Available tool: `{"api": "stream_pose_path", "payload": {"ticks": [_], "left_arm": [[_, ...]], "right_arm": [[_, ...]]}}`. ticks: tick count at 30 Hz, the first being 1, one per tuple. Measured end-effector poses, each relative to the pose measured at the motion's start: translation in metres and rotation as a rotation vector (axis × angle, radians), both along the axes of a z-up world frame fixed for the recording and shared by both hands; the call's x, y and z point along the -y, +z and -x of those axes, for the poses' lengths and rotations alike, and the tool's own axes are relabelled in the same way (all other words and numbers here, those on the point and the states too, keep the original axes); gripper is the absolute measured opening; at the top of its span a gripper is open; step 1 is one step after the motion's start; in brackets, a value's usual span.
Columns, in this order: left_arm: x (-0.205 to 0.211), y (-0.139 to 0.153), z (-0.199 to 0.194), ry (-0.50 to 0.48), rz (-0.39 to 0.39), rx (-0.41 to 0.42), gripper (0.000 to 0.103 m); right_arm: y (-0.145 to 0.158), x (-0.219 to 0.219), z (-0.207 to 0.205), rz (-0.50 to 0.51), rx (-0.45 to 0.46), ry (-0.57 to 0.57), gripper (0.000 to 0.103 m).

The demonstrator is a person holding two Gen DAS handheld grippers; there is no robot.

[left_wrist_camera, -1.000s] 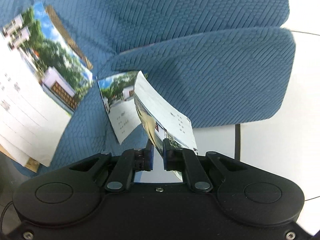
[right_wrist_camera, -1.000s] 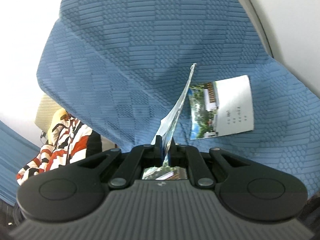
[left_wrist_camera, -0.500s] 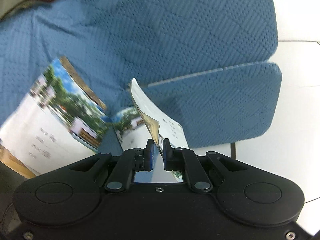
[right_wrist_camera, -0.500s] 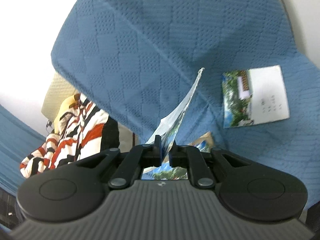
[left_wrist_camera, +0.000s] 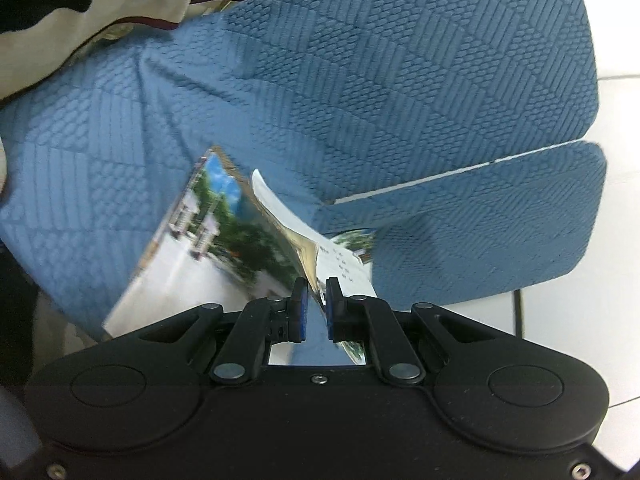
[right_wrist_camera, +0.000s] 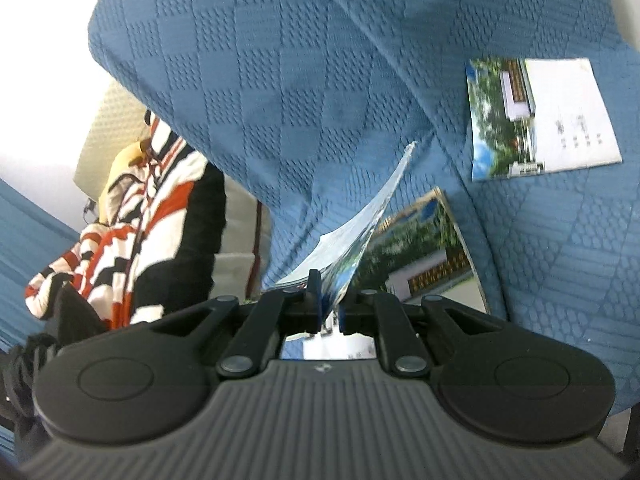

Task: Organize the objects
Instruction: 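Carry the booklet with both grippers and lower it onto the book stack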

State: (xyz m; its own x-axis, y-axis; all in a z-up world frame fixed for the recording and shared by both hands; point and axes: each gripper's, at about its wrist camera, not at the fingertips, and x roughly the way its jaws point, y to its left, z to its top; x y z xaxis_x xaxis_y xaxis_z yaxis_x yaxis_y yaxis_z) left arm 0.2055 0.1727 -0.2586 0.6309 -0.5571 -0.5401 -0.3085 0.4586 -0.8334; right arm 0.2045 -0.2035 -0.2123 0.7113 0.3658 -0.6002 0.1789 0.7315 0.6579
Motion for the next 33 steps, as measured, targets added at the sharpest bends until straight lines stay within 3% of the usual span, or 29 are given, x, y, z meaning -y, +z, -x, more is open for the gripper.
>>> {"api": "stream_pose_path", "payload": {"ticks": [8, 17, 23, 33], "left_arm": [[-0.001, -0.027, 0.009, -0.029, -0.112, -0.033, 0.008], [0.009, -0.055, 0.018, -0.067, -0.152, -0.095, 0.008], [0.019, -0.055, 0.023, -0.092, -0.208, -0.107, 0.008], [0.024, -0.034, 0.030, -0.112, -0.282, -0.090, 0.014]], "right_arm": [[-0.031, -0.016, 0.009, 0.080, -0.044, 0.016, 0.012], [-0.063, -0.021, 0.021, 0.144, -0.102, 0.031, 0.012], [-0.079, -0.022, 0.025, 0.150, -0.135, 0.029, 0.013], [-0.071, -0.022, 0.024, 0.165, -0.142, 0.046, 0.013]]}}
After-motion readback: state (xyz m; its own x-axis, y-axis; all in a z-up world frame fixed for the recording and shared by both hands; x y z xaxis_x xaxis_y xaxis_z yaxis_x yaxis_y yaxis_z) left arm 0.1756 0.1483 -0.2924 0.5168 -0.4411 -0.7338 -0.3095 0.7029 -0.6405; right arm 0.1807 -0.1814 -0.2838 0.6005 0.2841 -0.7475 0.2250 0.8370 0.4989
